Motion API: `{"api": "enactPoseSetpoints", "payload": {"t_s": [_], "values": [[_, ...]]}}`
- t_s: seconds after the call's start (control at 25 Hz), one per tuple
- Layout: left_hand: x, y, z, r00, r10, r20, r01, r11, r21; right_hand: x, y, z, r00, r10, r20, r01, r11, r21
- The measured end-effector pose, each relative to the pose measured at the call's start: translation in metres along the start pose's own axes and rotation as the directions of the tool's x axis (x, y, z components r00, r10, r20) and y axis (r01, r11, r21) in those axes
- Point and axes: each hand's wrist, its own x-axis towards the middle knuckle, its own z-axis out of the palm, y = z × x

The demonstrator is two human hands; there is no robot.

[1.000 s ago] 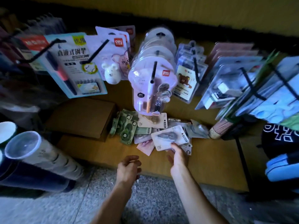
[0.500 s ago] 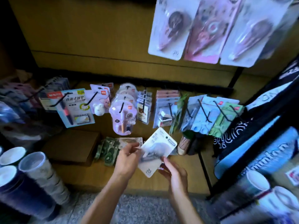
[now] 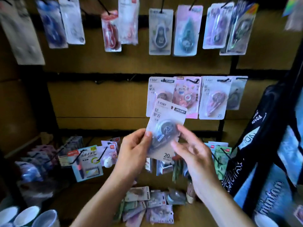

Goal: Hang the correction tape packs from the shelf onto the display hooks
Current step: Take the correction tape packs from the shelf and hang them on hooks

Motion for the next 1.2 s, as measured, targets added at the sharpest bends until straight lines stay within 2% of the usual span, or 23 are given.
{"api": "enactPoseSetpoints", "payload": {"t_s": [0.08, 0.24, 0.32, 0.44, 0.6, 0.88, 1.0, 1.08, 1.2], "values": [[0.026, 0.022, -0.005, 0.999, 0.034, 0.004, -0.034, 0.999, 0.041, 0.028, -0.023, 0.012, 0.997, -0.077, 0.008, 0.077, 0.996, -0.046], [0.060, 0.045, -0.008, 0.999, -0.001, -0.050, 0.010, 0.984, 0.179, 0.069, -0.048, 0.027, 0.983, -0.179, -0.027, 0.172, 0.970, -0.171], [0.073, 0.048, -0.005, 0.994, -0.051, -0.095, 0.069, 0.978, 0.199, 0.082, -0.051, 0.030, 0.983, -0.171, -0.060, 0.155, 0.964, -0.214], [0.079, 0.042, -0.003, 0.989, -0.132, -0.070, 0.141, 0.978, 0.151, 0.091, -0.047, 0.028, 0.976, -0.180, -0.126, 0.143, 0.956, -0.256], [0.084, 0.034, -0.004, 0.986, -0.166, -0.023, 0.167, 0.982, 0.084, 0.101, -0.042, 0.023, 0.978, -0.198, -0.066, 0.159, 0.911, -0.381], [0.107, 0.013, 0.007, 0.977, -0.208, -0.057, 0.215, 0.961, 0.175, 0.125, -0.031, 0.019, 0.977, -0.211, -0.015, 0.173, 0.837, -0.519], [0.106, 0.006, 0.012, 0.969, -0.243, -0.052, 0.248, 0.958, 0.144, 0.127, -0.026, 0.018, 0.981, -0.195, 0.022, 0.176, 0.826, -0.535], [0.095, 0.000, 0.006, 0.955, -0.282, -0.086, 0.291, 0.950, 0.114, 0.124, -0.022, 0.011, 0.982, -0.187, -0.015, 0.147, 0.815, -0.561], [0.051, -0.032, -0.019, 0.903, -0.385, -0.193, 0.367, 0.922, -0.120, 0.088, 0.004, -0.002, 0.928, -0.344, -0.146, 0.235, 0.842, -0.485]]}}
